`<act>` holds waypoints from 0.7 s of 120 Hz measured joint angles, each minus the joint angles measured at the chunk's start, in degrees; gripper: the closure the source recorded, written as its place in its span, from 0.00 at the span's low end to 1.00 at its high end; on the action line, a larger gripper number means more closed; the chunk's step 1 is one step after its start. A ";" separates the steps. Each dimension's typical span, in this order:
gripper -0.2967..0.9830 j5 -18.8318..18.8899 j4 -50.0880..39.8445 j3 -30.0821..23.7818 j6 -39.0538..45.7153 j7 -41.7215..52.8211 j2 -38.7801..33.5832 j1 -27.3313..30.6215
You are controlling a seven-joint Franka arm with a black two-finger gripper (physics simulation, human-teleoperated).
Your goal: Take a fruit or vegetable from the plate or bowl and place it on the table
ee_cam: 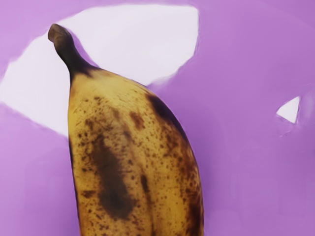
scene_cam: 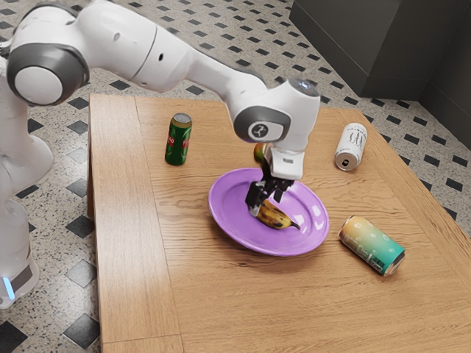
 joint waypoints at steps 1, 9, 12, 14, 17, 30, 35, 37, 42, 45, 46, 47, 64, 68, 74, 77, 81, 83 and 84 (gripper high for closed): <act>0.24 -0.04 0.02 -0.02 0.01 0.03 0.11 0.00; 0.25 -0.42 0.09 -0.19 0.03 0.30 0.90 -0.04; 0.25 -0.53 0.10 -0.22 0.04 0.39 1.06 -0.04; 0.25 -0.60 0.11 -0.23 0.05 0.45 1.13 -0.03; 0.25 -0.70 0.12 -0.24 0.06 0.54 1.30 0.01; 0.32 -1.11 0.22 -0.32 0.11 0.88 2.06 0.04; 0.39 -1.22 0.22 -0.34 0.22 0.99 2.13 0.02; 0.41 -1.26 0.22 -0.34 0.27 1.04 2.15 0.01; 0.48 -1.38 0.17 -0.35 0.43 1.14 2.18 -0.02; 0.51 -1.44 0.16 -0.38 0.53 1.20 2.19 -0.03; 0.52 -1.46 0.15 -0.39 0.57 1.22 2.19 -0.04; 0.53 -1.48 0.15 -0.39 0.61 1.24 2.19 -0.06; 0.64 -1.67 0.12 -0.43 1.03 1.50 1.55 -0.46; 0.65 -1.66 0.10 -0.43 1.07 1.54 1.13 -0.58; 0.66 -1.62 -0.02 -0.41 1.07 1.60 -0.06 -0.89; 0.66 -1.60 -0.12 -0.39 1.04 1.62 -0.79 -1.21; 0.66 -1.55 -0.33 -0.32 0.93 1.65 -1.94 -1.77; 0.66 -1.52 -0.44 -0.28 0.82 1.67 -2.55 -2.08; 0.66 -1.50 -0.50 -0.27 0.77 1.67 -2.83 -2.23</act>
